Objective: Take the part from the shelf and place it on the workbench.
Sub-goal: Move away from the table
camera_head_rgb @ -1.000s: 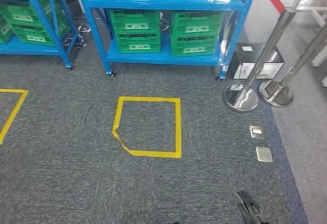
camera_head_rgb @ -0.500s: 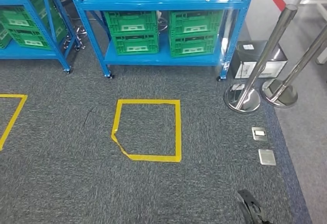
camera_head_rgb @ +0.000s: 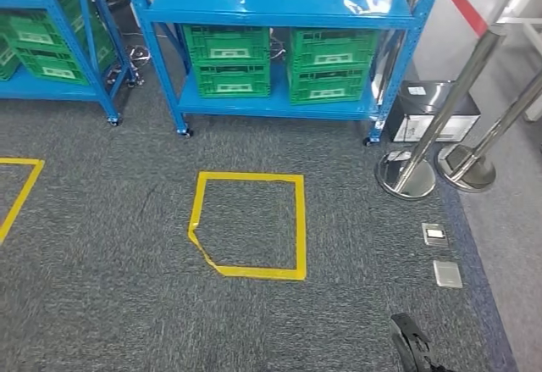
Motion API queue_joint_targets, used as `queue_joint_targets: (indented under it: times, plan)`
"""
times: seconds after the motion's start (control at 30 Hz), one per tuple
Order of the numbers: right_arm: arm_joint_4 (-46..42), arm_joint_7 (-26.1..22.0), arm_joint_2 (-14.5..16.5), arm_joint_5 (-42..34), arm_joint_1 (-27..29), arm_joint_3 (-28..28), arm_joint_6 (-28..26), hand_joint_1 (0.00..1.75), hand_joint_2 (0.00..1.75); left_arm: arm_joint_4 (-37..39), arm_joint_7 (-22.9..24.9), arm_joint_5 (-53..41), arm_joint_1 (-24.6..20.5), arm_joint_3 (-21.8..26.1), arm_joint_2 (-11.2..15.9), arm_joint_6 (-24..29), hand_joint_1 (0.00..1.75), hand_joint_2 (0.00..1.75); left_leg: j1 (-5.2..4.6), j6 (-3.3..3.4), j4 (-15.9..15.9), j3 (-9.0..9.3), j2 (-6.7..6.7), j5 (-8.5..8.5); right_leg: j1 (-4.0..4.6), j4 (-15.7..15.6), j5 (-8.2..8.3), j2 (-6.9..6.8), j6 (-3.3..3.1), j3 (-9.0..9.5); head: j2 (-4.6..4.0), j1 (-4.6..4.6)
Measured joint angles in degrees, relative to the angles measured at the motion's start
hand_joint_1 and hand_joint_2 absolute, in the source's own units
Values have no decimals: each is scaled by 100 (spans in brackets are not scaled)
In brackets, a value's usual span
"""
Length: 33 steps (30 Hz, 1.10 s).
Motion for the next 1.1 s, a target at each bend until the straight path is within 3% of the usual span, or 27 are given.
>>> queue_joint_targets:
  times: [0.03, 0.07, 0.1, 0.17, 0.2, 0.27, 0.37, 0.43, 0.5, 0.57, 0.6, 0.67, 0.73, 0.8, 0.87, 0.93, 1.1]
  plan:
    - [0, 2, 0, 0, 5, 2, 2, 0, 0, 0, 1, 1, 3, 0, 1, -1, 0, 0, -6, 4, 0, 32, -9, -32, 0, 228, -53, 0, 1, -179, 0, 16]
    - [0, 5, 1, 0, 14, 3, 4, 0, 0, 0, 3, 2, 11, -1, 1, -2, 0, 0, -11, 1, 1, 77, -20, -70, 1, 258, 10, 0, -6, -267, 0, 33]
    - [0, 7, 0, 1, 22, 5, 5, 0, 0, 0, 8, 4, 21, -1, -2, -3, 0, 0, -13, -6, 1, 134, -31, -110, 5, 72, 199, 0, -24, -254, 0, 55]
    - [1, 4, -4, 1, 32, 9, 6, 0, 0, 0, 19, 12, 35, -1, -12, -3, 0, 0, -14, -34, 0, 265, -41, -202, 35, -673, 750, 0, -87, -52, 0, 98]
    - [3, 2, -6, 1, 32, 11, 7, 0, 0, 0, 24, 16, 33, -1, -17, -2, 0, 0, -15, -57, 1, 307, -44, -244, 58, -992, 877, -2, -118, 24, 0, 106]
    - [5, 0, -8, 1, 29, 15, 9, 0, 0, -1, 32, 19, 14, 0, -22, 1, 0, 0, -19, -118, 8, 351, -45, -296, 98, -1277, 936, -4, -178, 81, 0, 103]
    - [5, 2, -8, 0, 29, 19, 9, 0, 0, -1, 43, 16, 3, 0, -14, 7, 0, 0, -26, -205, 136, 390, -28, -346, 70, -1363, 956, -7, -272, 215, 0, 80]
    - [4, 0, -8, 0, 25, 19, 8, 0, 0, -1, 46, 15, -2, -1, -8, 9, 0, 0, -2, -267, 622, 142, -15, -531, 47, -1395, 940, -9, -311, 340, 0, 26]
    - [4, -1, -8, 1, 21, 19, 8, 0, 0, -2, 46, 15, -5, -1, -11, 9, 0, 0, 33, -332, 1385, -355, -10, -820, 50, -1399, 890, -7, -328, 379, 0, -20]
    - [6, 0, -8, 0, 25, 19, 8, 0, 0, -2, 49, 16, 9, -1, -14, 9, 0, 0, 70, -374, 1731, -712, -8, -921, 48, -1399, 810, 1, -324, 461, 0, -37]
    - [6, 1, -8, 0, 28, 19, 8, 0, 0, -1, 53, 17, 19, -1, -15, 9, 0, 0, 90, -384, 1597, -749, -7, -793, 45, -1399, 763, 7, -317, 525, 0, -49]
    - [5, -1, -8, 1, 29, 19, 8, 0, 0, 0, 61, 21, 34, 0, -13, 10, 0, 0, 120, -373, 872, -595, 4, -230, 39, -1404, 660, 12, -284, 646, 0, -74]
    - [5, -9, -8, 1, 24, 20, 8, 0, 0, 0, 55, 25, 33, 0, -7, 17, 0, 0, 93, -312, 349, -447, 19, 50, 37, -1397, 571, 18, -220, 736, 0, -94]
    - [5, -20, -7, 1, 17, 26, 9, 0, 0, 0, 29, 26, 29, -1, -5, 34, 0, 0, 51, -235, 275, -408, 19, 71, 30, -1380, 501, 20, -151, 794, 0, -94]
    - [4, -30, -3, 1, 16, 33, 13, 0, 0, 0, -9, 26, 27, -1, -4, 45, 0, 0, 40, -214, 258, -390, 11, 169, 17, -1373, 474, 11, -150, 814, 0, -78]
    - [4, -34, -2, 0, 13, 38, 15, 0, 0, 0, -28, 25, 16, 0, -2, 50, 0, 0, 26, -203, 255, -389, 5, 156, 10, -1412, 480, 7, -170, 834, 0, -57]
    - [4, -19, -2, -8, -6, 51, 15, 0, 0, 0, -30, 40, 4, -1, 11, 62, 0, 0, 0, -123, 256, -390, 2, 103, -7, -1540, 478, 4, -95, 888, 0, -9]
